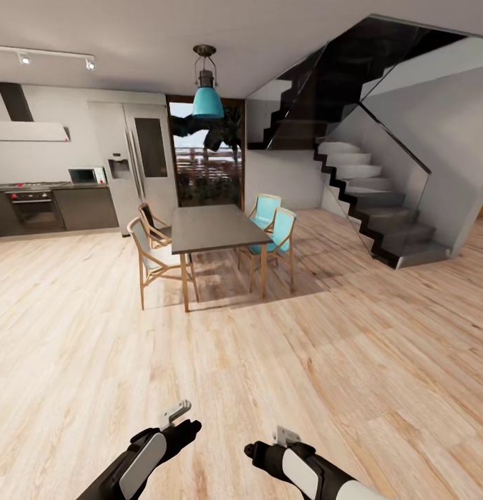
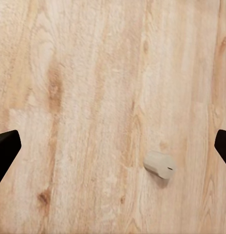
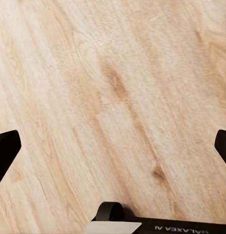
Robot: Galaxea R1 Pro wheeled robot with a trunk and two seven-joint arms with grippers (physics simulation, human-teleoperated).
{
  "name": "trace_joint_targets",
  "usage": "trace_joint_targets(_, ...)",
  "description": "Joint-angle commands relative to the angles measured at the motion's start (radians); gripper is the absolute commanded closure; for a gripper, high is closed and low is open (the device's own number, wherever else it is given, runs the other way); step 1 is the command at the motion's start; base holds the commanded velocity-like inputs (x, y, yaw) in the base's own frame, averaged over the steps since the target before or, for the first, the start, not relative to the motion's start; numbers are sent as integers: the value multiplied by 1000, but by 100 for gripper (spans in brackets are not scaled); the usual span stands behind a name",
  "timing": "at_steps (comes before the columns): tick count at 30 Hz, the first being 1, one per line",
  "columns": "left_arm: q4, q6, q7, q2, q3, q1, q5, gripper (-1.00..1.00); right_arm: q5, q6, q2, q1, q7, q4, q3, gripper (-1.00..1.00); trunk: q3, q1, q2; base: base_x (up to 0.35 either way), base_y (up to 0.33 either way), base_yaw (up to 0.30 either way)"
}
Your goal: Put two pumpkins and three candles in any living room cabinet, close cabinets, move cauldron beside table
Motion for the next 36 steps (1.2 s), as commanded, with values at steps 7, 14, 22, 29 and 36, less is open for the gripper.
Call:
trace_joint_targets(7, -2, 0, 9, 1, -5, -1, 10, -100, -8, 2, -1, -2, -8, -1, 6, -100, -23, 27, -50, 0, 0, 0)
trace_joint_targets(14, -2, 0, 9, 1, -5, -1, 10, -100, -8, 2, -2, -2, -6, 0, 6, -100, -45, 54, -99, 0, 0, 0)
trace_joint_targets(22, -2, 0, 9, 1, -5, -1, 10, -100, -9, 0, -2, -1, -2, -1, 6, -100, -70, 84, -155, 0, 0, 0)
trace_joint_targets(29, -2, 0, 9, 1, -5, -1, 10, -100, -7, 0, -2, -1, 2, -9, 6, -100, -92, 111, -204, 0, 0, 0)
trace_joint_targets(36, -2, 0, 9, 0, -6, -1, 10, -100, -8, 0, -5, -1, 10, -11, 6, -100, -114, 138, -253, 0, 0, 0)
